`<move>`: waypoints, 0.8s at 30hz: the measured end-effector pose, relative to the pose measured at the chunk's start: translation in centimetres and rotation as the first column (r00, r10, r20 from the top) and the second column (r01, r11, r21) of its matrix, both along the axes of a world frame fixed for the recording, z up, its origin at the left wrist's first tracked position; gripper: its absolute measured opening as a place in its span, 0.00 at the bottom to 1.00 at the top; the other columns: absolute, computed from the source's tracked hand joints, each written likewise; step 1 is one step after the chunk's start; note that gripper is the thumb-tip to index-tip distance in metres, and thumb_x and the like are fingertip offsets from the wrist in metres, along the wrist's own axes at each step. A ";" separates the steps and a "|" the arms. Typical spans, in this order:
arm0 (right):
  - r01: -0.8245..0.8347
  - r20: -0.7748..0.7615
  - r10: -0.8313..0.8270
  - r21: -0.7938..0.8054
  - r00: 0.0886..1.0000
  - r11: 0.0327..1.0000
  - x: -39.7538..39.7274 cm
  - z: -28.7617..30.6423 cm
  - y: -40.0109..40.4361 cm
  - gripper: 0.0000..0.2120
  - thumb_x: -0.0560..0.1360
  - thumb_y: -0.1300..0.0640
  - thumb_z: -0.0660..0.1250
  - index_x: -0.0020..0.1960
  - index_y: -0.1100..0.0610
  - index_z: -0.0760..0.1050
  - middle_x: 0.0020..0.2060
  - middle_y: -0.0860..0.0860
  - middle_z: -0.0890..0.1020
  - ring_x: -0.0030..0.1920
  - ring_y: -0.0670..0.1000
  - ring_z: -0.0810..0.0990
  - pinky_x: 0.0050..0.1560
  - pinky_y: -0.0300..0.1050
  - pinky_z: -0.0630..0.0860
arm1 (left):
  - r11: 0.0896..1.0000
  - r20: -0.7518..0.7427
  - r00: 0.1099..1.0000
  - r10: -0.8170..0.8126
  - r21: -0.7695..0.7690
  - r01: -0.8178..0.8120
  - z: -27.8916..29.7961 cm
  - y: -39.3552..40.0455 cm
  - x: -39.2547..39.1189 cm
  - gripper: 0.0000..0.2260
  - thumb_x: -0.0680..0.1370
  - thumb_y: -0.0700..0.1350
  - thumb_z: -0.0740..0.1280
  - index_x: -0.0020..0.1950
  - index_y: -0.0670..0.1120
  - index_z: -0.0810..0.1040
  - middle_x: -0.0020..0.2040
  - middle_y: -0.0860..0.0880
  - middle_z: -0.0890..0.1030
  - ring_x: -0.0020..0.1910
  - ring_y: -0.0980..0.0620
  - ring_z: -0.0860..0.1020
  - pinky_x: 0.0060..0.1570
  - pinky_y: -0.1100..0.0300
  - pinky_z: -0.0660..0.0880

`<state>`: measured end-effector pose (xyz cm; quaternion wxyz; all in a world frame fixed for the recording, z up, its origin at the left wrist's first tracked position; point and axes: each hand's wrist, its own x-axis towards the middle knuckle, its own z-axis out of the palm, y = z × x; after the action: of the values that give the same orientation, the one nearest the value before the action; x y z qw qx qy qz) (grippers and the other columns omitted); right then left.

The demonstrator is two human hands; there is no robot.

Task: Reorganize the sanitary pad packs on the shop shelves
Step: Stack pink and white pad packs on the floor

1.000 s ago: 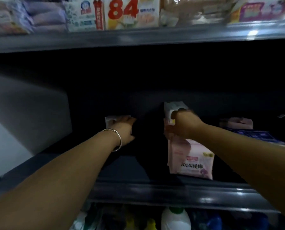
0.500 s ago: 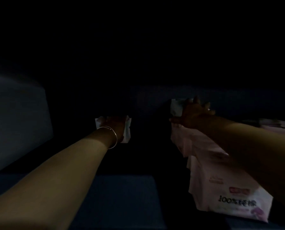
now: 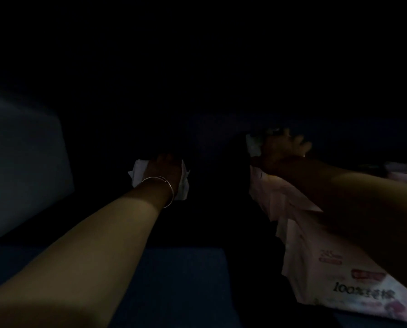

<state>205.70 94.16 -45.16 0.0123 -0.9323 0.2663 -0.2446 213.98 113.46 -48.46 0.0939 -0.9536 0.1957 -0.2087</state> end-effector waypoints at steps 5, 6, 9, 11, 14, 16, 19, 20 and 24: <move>-0.122 -0.033 0.118 -0.306 0.992 0.944 -2.0 1.0 1.3 0.35 0.73 0.46 0.66 0.73 0.57 0.57 0.70 0.61 0.61 0.65 0.65 0.62 0.63 0.56 0.61 | 0.991 0.185 0.981 -0.051 0.131 0.027 0.0 0.4 -0.4 0.27 0.74 0.51 0.66 0.70 0.45 0.62 0.70 0.46 0.65 0.69 0.44 0.61 0.66 0.49 0.58; -0.166 -0.034 0.164 -0.323 0.986 0.932 -2.4 1.1 1.5 0.35 0.73 0.46 0.66 0.73 0.58 0.57 0.70 0.60 0.62 0.65 0.65 0.63 0.62 0.55 0.61 | 0.993 0.176 0.983 -0.057 0.110 0.038 0.2 0.4 -0.9 0.28 0.74 0.51 0.67 0.70 0.45 0.61 0.69 0.46 0.66 0.69 0.44 0.62 0.68 0.48 0.57; -0.255 -0.023 0.263 -0.331 0.965 0.909 -4.7 1.6 3.0 0.34 0.74 0.45 0.65 0.73 0.58 0.57 0.70 0.59 0.62 0.64 0.63 0.63 0.60 0.53 0.62 | 0.994 0.128 0.986 -0.103 0.051 0.097 1.6 0.3 -3.3 0.30 0.73 0.49 0.68 0.71 0.46 0.59 0.68 0.46 0.70 0.68 0.45 0.67 0.70 0.44 0.52; -0.302 -0.007 0.315 -0.312 0.949 0.901 -6.4 2.0 4.0 0.34 0.73 0.45 0.65 0.73 0.57 0.58 0.70 0.58 0.63 0.64 0.63 0.64 0.60 0.53 0.61 | 0.991 0.078 0.989 -0.128 0.049 0.125 2.8 0.5 -5.4 0.33 0.72 0.50 0.69 0.72 0.47 0.58 0.69 0.45 0.69 0.68 0.45 0.66 0.69 0.43 0.53; -0.367 0.001 0.376 -0.219 0.927 0.904 -9.5 2.5 5.3 0.33 0.74 0.45 0.64 0.73 0.55 0.58 0.70 0.57 0.62 0.64 0.63 0.63 0.60 0.52 0.60 | 0.987 0.090 0.984 -0.153 0.054 0.149 4.0 1.5 -8.7 0.36 0.70 0.52 0.70 0.73 0.48 0.57 0.70 0.45 0.65 0.68 0.44 0.64 0.66 0.44 0.58; -0.394 0.041 0.407 -0.180 0.912 0.901 -12.2 2.8 6.5 0.32 0.74 0.45 0.64 0.73 0.56 0.58 0.69 0.57 0.63 0.64 0.63 0.63 0.60 0.53 0.60 | 0.985 0.098 0.981 -0.165 0.060 0.160 4.7 2.4 -11.4 0.35 0.69 0.54 0.70 0.72 0.50 0.58 0.68 0.46 0.65 0.67 0.43 0.64 0.63 0.46 0.61; -0.416 0.103 0.428 -0.118 0.898 0.902 -16.3 2.5 8.1 0.30 0.74 0.43 0.62 0.71 0.56 0.61 0.67 0.57 0.66 0.63 0.64 0.64 0.62 0.55 0.61 | 0.979 0.103 0.976 -0.190 0.092 0.181 5.3 4.1 -15.6 0.36 0.67 0.57 0.70 0.71 0.52 0.60 0.66 0.47 0.66 0.65 0.43 0.64 0.61 0.47 0.63; -0.425 0.116 0.435 -0.098 0.893 0.900 -17.7 2.3 8.6 0.29 0.74 0.42 0.62 0.70 0.55 0.62 0.67 0.56 0.66 0.63 0.63 0.65 0.62 0.55 0.61 | 0.977 0.103 0.975 -0.195 0.108 0.184 5.4 4.7 -17.1 0.36 0.67 0.58 0.71 0.71 0.52 0.60 0.65 0.47 0.66 0.65 0.43 0.64 0.60 0.48 0.63; -0.469 0.176 0.463 -0.008 0.869 0.883 -23.5 0.8 10.2 0.28 0.73 0.42 0.64 0.68 0.55 0.64 0.66 0.55 0.67 0.63 0.62 0.66 0.62 0.54 0.63 | 0.957 0.097 0.960 -0.264 0.152 0.247 5.3 7.3 -23.0 0.36 0.65 0.57 0.73 0.69 0.49 0.63 0.60 0.45 0.68 0.60 0.43 0.65 0.54 0.50 0.65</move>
<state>182.22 104.37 -44.40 0.1103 -0.9439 0.0356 -0.3094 191.01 120.73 -43.17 0.1433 -0.8976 0.3257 -0.2602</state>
